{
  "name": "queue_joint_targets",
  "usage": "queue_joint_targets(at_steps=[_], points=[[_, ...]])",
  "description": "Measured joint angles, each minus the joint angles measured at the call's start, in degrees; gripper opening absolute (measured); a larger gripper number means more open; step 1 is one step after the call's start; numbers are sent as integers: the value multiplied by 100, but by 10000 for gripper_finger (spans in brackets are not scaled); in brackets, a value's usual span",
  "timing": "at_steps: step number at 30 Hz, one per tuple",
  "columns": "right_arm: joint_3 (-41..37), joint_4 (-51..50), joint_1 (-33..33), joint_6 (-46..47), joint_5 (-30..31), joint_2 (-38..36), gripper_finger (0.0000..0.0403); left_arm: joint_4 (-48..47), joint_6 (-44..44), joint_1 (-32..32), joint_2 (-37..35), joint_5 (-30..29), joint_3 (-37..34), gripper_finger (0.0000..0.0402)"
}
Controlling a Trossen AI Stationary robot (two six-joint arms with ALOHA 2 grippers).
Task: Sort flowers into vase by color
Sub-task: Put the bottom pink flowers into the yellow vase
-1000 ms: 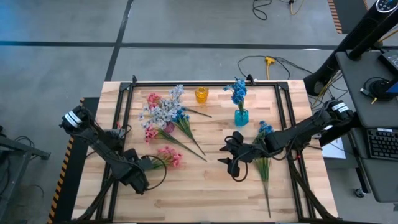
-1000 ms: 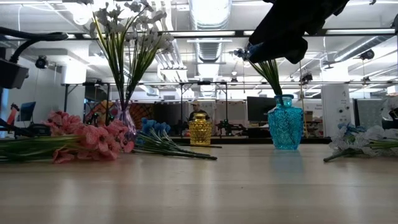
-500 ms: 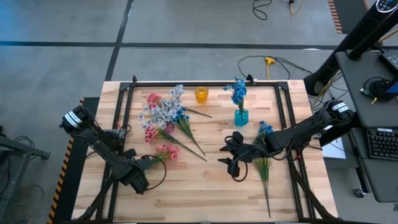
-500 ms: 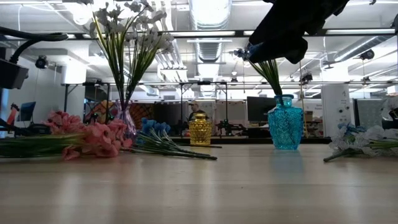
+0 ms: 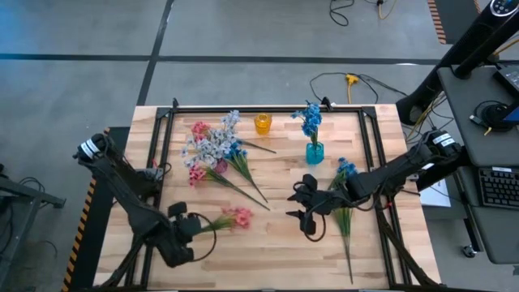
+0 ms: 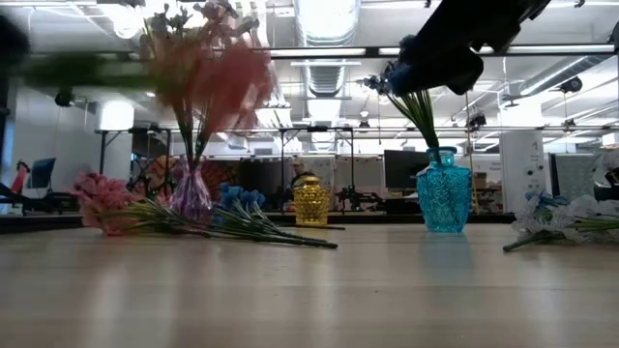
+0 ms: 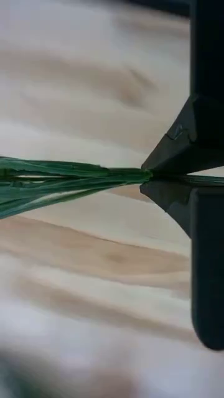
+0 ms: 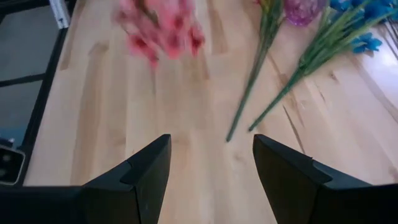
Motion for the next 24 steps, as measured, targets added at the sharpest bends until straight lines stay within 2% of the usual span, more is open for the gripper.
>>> queue_joint_targets(at_steps=[5,9,11,14,16,18,24], points=[[-76,522,223,-485,198,-2,219,754,1778,-34,-191,-1375,555,1],[-203,1056,413,-919,513,6,219,1798,3469,70,-324,-2325,594,0],[-244,1395,491,-1174,765,37,219,2511,4321,194,-360,-2569,499,0],[-320,2141,555,-1620,958,170,219,3817,5569,456,-363,-2414,231,0],[-345,2752,581,-2025,950,277,219,4591,6181,704,-360,-2038,-10,0],[-339,3508,593,-2498,948,441,219,5363,6489,952,-356,-1762,-333,0],[-334,5108,637,-3422,900,927,219,7465,6841,1439,-367,-1713,-1409,0]])
